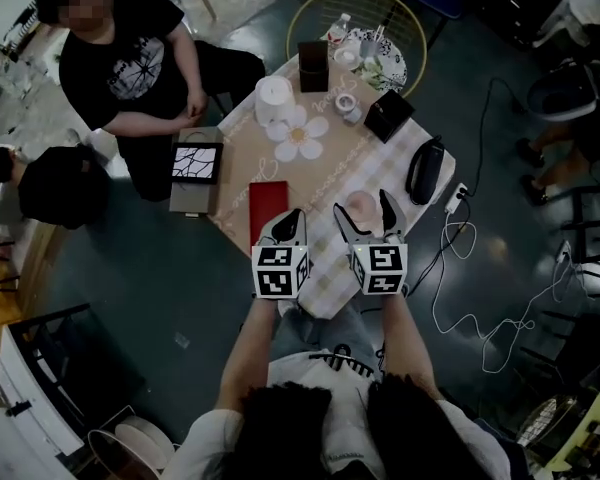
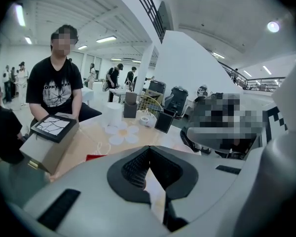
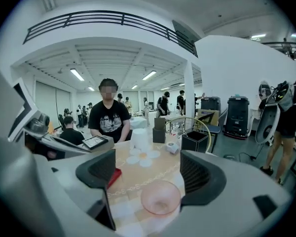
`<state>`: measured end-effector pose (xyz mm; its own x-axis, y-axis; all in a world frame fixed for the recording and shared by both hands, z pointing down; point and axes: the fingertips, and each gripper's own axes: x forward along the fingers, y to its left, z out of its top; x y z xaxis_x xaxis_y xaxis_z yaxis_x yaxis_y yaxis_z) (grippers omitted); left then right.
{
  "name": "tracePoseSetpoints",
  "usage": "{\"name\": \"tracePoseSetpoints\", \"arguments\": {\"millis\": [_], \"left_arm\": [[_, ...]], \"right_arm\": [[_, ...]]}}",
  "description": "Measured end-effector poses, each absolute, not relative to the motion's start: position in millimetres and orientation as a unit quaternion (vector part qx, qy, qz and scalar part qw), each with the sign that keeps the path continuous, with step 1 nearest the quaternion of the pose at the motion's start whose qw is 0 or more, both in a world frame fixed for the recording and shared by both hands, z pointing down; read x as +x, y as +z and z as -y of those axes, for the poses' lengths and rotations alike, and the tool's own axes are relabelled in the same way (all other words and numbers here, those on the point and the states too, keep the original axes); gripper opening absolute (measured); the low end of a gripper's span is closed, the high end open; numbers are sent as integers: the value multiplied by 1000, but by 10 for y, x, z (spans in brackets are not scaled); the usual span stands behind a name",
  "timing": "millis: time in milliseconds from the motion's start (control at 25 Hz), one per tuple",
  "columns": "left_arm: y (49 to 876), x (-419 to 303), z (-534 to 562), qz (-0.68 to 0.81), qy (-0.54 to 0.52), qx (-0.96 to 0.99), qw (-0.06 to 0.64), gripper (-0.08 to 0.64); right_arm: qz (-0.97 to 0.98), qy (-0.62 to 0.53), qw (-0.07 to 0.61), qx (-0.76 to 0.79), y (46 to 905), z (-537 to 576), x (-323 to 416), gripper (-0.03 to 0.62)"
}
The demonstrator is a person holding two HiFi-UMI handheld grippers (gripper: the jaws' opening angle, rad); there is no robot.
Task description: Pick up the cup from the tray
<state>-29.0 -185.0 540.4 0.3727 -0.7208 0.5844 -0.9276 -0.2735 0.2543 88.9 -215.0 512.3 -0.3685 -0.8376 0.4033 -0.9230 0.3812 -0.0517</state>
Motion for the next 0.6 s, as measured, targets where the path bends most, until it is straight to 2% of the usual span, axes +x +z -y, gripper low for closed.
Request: {"name": "tracePoseSetpoints", "arguments": {"millis": [280,320,440,520,600], "left_arm": [[5168,-275,1732,528,162,790,267,5],[5138,-263,1725,526,161,793,263,5],[5054,-242,1672,521,158,798,258,5],[5017,-260,1636,522,156,799,254,5],[4997,-258,1612,521,155,801,250,5]], "right_arm": [[819,129,171,532,4923,1908,757,403],[814,128,174,539,4902,1888,770,374],[799,126,181,559,4843,1802,816,208],[804,133,180,550,4826,1743,768,171],[807,137,181,545,4818,1701,750,100]]}}
